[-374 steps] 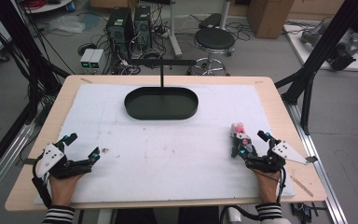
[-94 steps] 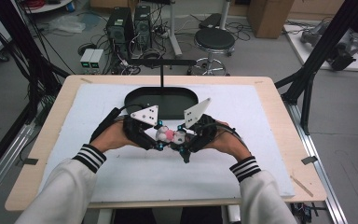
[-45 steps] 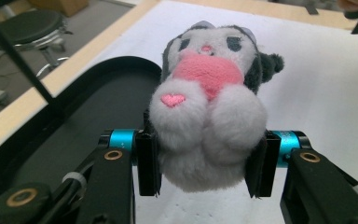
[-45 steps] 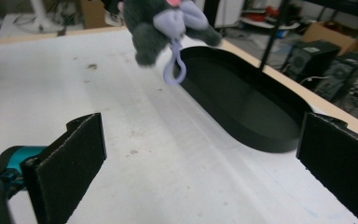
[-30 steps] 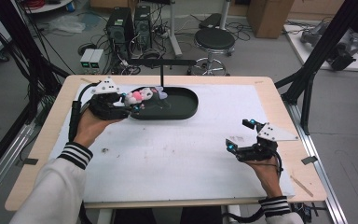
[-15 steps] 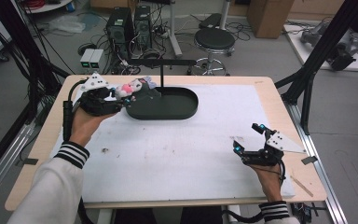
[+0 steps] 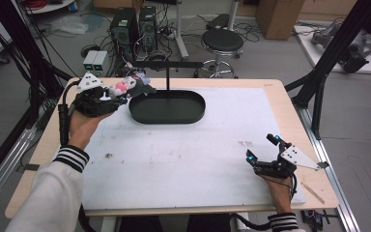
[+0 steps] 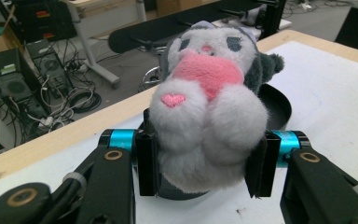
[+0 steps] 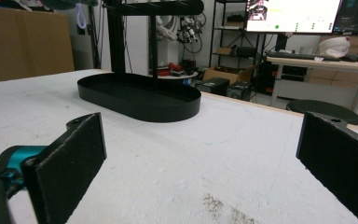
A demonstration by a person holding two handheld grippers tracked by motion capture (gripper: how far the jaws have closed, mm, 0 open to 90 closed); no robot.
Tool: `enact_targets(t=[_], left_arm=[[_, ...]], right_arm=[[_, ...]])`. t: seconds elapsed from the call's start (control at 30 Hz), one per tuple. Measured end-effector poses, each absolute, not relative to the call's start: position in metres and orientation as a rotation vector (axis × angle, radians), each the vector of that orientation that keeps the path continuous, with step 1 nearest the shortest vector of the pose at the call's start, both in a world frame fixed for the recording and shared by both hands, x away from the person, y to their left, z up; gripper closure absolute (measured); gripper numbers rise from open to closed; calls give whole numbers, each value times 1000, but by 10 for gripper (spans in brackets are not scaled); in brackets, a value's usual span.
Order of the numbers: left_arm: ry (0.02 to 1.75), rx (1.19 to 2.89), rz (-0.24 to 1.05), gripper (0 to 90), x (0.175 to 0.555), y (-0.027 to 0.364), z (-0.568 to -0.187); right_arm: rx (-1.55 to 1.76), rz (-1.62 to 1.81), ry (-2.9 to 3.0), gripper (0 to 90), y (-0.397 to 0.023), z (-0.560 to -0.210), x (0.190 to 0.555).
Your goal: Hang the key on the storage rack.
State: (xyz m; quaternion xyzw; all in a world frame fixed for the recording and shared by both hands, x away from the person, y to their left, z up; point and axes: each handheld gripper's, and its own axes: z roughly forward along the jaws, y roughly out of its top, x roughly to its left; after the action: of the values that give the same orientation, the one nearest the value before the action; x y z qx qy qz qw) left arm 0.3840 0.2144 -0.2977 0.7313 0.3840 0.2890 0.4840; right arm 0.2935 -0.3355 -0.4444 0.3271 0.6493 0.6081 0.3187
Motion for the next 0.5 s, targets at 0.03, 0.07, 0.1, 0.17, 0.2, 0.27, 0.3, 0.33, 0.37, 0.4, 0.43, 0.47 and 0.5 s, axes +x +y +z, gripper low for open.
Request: enact_targets(t=[0.03,0.07,0.1,0.17,0.2,0.27,0.3,0.33,0.37,0.4,0.43,0.47,0.5], left_arm=[[945,1777,708,558,385,216,-298],[964,1772,710,559,386,217,-298],[975,1772,713,559,387,218,-298],[1002,1766,723,559,388,220,-299],[1011,1761,728,559,389,221,-300],[1017,1753,733,559,390,224,-300],[1020,1748,737,559,390,224,-300],[1025,1741,744,559,391,225,-300],[1027,1731,743,559,391,225,-300],[1028,1725,746,559,391,226,-299],[1033,1720,750,559,392,226,-299],[1036,1714,756,559,392,227,-299],[1039,1712,754,559,393,227,-299]], right_arm=[[866,1599,1709,3,-336,-446,293],[862,1603,1706,3,-336,-447,293],[865,1604,1703,4,-336,-448,293],[869,1608,1700,3,-336,-450,292],[871,1609,1698,3,-337,-450,292],[877,1616,1688,3,-337,-451,292],[877,1616,1688,3,-337,-451,292],[885,1620,1688,3,-338,-451,292],[885,1621,1687,3,-338,-451,292],[883,1619,1685,3,-338,-451,292],[883,1619,1685,3,-338,-451,292],[882,1619,1685,3,-337,-452,291],[882,1619,1685,3,-337,-452,291]])
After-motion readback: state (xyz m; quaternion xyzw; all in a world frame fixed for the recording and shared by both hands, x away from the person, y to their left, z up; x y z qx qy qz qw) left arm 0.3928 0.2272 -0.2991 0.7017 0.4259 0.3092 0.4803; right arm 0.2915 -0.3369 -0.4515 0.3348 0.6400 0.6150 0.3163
